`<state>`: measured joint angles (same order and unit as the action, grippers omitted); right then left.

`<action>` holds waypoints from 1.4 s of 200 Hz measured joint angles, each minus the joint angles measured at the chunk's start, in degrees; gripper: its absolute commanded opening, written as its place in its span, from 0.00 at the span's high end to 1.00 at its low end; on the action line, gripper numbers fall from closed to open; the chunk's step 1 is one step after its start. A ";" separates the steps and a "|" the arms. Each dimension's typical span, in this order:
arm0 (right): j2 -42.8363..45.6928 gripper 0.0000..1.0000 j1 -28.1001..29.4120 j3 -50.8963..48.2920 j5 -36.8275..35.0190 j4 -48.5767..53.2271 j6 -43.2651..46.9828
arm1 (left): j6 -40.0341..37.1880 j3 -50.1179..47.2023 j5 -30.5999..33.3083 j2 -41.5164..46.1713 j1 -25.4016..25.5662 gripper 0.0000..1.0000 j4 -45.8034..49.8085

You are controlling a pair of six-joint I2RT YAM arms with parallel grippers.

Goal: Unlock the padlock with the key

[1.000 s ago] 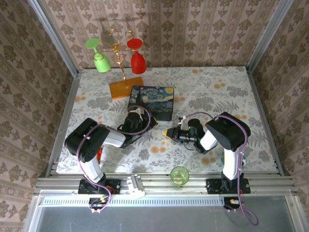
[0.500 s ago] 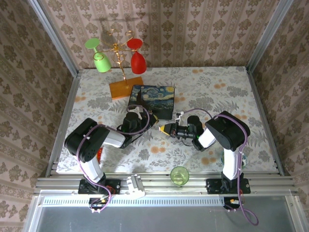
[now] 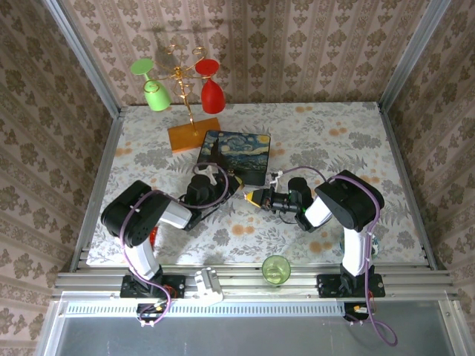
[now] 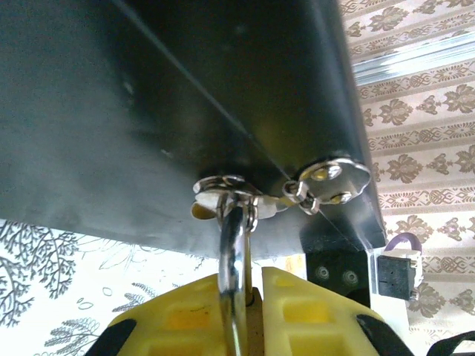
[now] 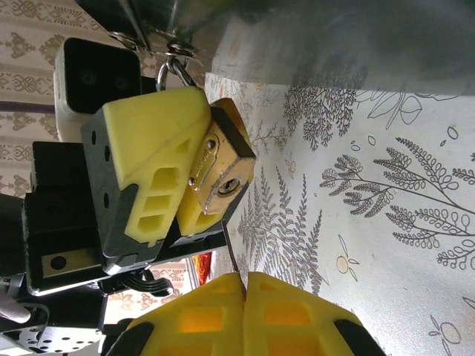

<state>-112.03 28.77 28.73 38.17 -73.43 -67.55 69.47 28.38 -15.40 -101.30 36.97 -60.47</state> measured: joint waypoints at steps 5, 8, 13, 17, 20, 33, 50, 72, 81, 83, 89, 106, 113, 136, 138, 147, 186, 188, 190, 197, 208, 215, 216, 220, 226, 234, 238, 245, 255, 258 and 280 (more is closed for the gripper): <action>0.00 1.00 -0.04 0.00 0.00 0.00 0.00 | 0.00 -0.13 -0.04 -0.02 0.00 1.00 -0.07; 0.00 1.00 -0.07 0.00 0.00 -0.02 0.00 | 0.00 -0.15 -0.04 -0.02 0.00 1.00 -0.07; 0.00 1.00 -0.11 0.04 0.00 -0.04 -0.02 | 0.00 -0.24 -0.07 -0.02 0.00 1.00 -0.11; 0.00 1.00 -0.15 0.07 0.00 -0.07 -0.02 | 0.02 -0.28 -0.07 -0.02 0.00 1.00 -0.11; 0.00 1.00 -0.15 0.07 0.00 -0.09 -0.02 | 0.00 -0.31 -0.07 -0.02 0.00 1.00 -0.15; 0.17 1.00 -0.15 0.07 0.02 -0.09 0.00 | 0.07 -0.55 -0.04 -0.11 0.00 1.00 -0.85; 0.44 1.00 -0.15 0.07 0.02 -0.15 0.00 | 0.48 -0.79 -0.04 -0.22 0.00 1.00 -1.25; 0.39 1.00 -0.15 0.15 0.02 -0.13 -0.13 | 0.87 -0.79 -0.04 -0.28 0.00 1.00 -2.08; 0.31 1.00 -0.15 0.33 0.00 -0.13 -0.20 | 0.90 -0.79 -0.07 -0.28 0.00 1.00 -2.29; 0.26 1.00 -0.15 0.37 0.00 -0.13 -0.20 | 0.94 -0.79 -0.07 -0.28 0.00 1.00 -2.36; 0.20 1.00 -0.15 0.50 -0.02 -0.13 -0.20 | 1.09 -0.79 -0.07 -0.28 0.00 1.00 -2.49; 0.20 1.00 -0.15 0.59 -0.28 -0.15 -0.20 | 1.40 -0.79 -0.11 -0.28 0.00 1.00 -2.86; 0.20 1.00 -0.15 0.59 -0.44 -0.13 -0.22 | 1.49 -0.79 -0.11 -0.28 0.00 1.00 -2.99; -0.04 1.00 -0.15 1.05 -0.50 -0.13 -0.37 | 1.51 -0.83 -0.07 -0.28 0.02 1.00 -3.08; -0.09 1.00 -0.15 1.07 -0.52 -0.13 -0.42 | 1.51 -0.85 -0.07 -0.28 0.02 1.00 -3.10; -0.22 1.00 -0.24 1.20 -0.79 -0.13 -0.46 | 1.55 -1.01 -0.07 -0.28 0.00 1.00 -3.48; -0.52 1.00 -0.68 1.46 -1.42 -0.17 -0.68 | 2.62 -1.33 0.07 -1.27 0.31 1.00 -5.73; -0.57 1.00 -0.70 1.49 -1.46 -0.17 -0.68 | 2.62 -1.33 0.13 -1.40 0.35 1.00 -5.86; -0.61 1.00 -0.70 1.49 -1.51 -0.17 -0.70 | 2.69 -1.33 0.20 -1.49 0.35 1.00 -5.92; -0.90 1.00 -0.79 1.51 -1.51 -0.17 -0.85 | 2.93 -1.33 0.37 -1.79 0.46 1.00 -6.03; -1.38 1.00 -0.79 1.53 -1.51 -0.20 -1.09 | 3.02 -1.36 0.81 -1.99 0.72 1.00 -5.92; -1.55 1.00 -0.79 1.55 -1.51 -0.22 -1.27 | 3.02 -1.38 1.27 -1.99 0.92 1.00 -5.81; -1.55 1.00 -0.79 1.55 -1.49 -0.22 -1.29 | 3.02 -1.38 1.29 -1.99 0.92 1.00 -5.79; -1.60 1.00 -0.79 1.55 -1.49 -0.24 -1.33 | 3.02 -1.40 1.49 -1.99 0.98 1.00 -5.77; -1.62 1.00 -0.85 1.55 -1.49 -0.33 -1.46 | 3.06 -1.40 1.70 -1.99 1.11 1.00 -5.79; -1.62 1.00 -0.94 1.57 -1.44 -0.42 -1.55 | 3.23 -1.40 2.05 -1.99 1.27 1.00 -5.88; -1.62 1.00 -1.05 1.57 -1.40 -0.50 -1.66 | 3.37 -1.40 2.16 -1.99 1.31 1.00 -5.95; -1.62 1.00 -1.25 1.57 -1.27 -0.59 -1.73 | 3.54 -1.40 2.32 -1.99 1.36 1.00 -6.01; -1.62 1.00 -1.62 1.73 -0.72 -0.59 -1.88 | 3.87 -1.40 2.64 -1.99 1.57 1.00 -6.12; -1.62 1.00 -1.75 1.79 -0.52 -0.57 -1.90 | 3.87 -1.40 2.80 -1.99 1.64 1.00 -6.19; -2.05 1.00 -2.93 3.06 1.84 -0.55 -3.23 | 4.28 -1.40 3.41 -1.99 1.68 1.00 -7.17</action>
<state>-114.08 25.85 31.79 40.01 -73.97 -70.78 73.76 26.98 -11.99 -103.28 38.65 -67.64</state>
